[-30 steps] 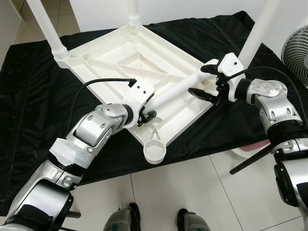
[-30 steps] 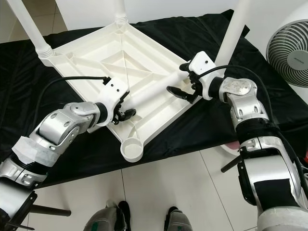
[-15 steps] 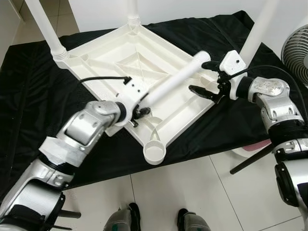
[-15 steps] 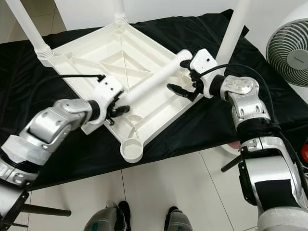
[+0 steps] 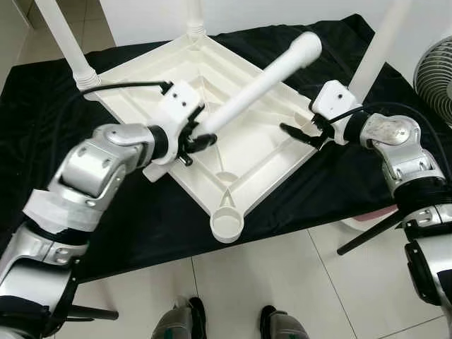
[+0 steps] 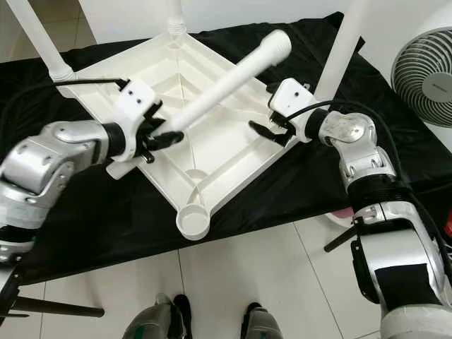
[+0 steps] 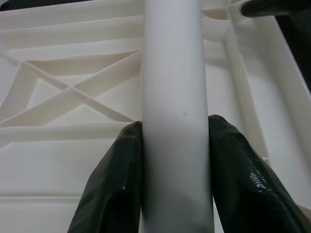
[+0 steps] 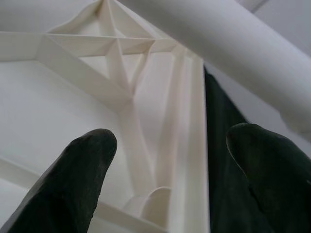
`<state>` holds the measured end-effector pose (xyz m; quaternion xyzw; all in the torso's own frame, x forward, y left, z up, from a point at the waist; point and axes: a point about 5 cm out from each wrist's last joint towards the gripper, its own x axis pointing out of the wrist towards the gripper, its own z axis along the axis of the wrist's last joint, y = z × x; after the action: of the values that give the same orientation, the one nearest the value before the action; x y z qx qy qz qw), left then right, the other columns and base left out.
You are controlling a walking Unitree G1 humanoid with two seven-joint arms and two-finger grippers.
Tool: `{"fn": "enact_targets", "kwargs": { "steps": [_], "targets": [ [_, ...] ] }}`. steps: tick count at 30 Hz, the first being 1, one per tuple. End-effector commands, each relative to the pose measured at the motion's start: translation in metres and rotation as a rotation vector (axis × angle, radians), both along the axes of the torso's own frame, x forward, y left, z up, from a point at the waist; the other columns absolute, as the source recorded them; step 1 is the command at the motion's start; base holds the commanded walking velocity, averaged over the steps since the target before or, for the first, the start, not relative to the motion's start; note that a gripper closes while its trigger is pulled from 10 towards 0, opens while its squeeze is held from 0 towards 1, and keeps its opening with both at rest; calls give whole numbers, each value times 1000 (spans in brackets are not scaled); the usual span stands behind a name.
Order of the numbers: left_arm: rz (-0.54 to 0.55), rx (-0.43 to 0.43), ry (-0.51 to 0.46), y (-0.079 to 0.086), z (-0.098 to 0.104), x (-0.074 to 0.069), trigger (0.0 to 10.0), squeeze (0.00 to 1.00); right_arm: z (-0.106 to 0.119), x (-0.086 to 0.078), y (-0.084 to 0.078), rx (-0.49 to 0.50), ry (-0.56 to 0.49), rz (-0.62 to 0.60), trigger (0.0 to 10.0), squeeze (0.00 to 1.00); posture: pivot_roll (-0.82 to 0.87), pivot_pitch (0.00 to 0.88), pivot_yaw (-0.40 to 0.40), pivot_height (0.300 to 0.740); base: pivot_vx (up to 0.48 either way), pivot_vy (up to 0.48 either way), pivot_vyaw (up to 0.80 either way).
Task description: Building children table
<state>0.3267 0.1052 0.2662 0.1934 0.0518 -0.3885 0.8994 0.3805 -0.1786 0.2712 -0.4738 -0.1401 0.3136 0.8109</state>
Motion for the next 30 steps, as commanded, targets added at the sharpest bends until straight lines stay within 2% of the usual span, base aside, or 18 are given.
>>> {"fn": "enact_targets", "kwargs": {
  "steps": [1,8,16,18,20,22,25,30],
  "targets": [
    [-42,9,18,-2,-1,-4,10000,0,7,0,4,-44,-68,7,10000,0,-68,165,56,740,0,0,0],
    [-37,23,32,0,-7,-4,10000,0,11,-3,7,-108,-168,12,10000,0,-71,166,54,740,0,0,0],
    [-83,25,39,-9,-7,-12,10000,0,11,2,7,-155,-247,-30,10000,0,-72,164,55,740,0,0,0],
    [-101,29,40,-13,-8,-15,10000,0,11,3,9,-222,-283,-30,10000,0,-71,164,59,740,0,0,0],
    [-116,34,41,-15,-8,-16,10000,0,12,4,10,-231,-296,-35,10000,0,-71,164,59,740,0,0,0],
    [-146,48,42,-19,-9,-20,10000,0,14,7,14,-280,-339,-37,10000,0,-66,164,61,740,0,0,0],
    [-146,48,42,-19,-9,-20,10000,0,14,7,14,-280,-339,-37,10000,0,-66,164,61,740,0,0,0],
    [-162,46,40,-22,-8,-23,10000,0,11,9,21,-357,-369,-21,10000,0,-64,165,61,740,0,0,0]
  ]
}}
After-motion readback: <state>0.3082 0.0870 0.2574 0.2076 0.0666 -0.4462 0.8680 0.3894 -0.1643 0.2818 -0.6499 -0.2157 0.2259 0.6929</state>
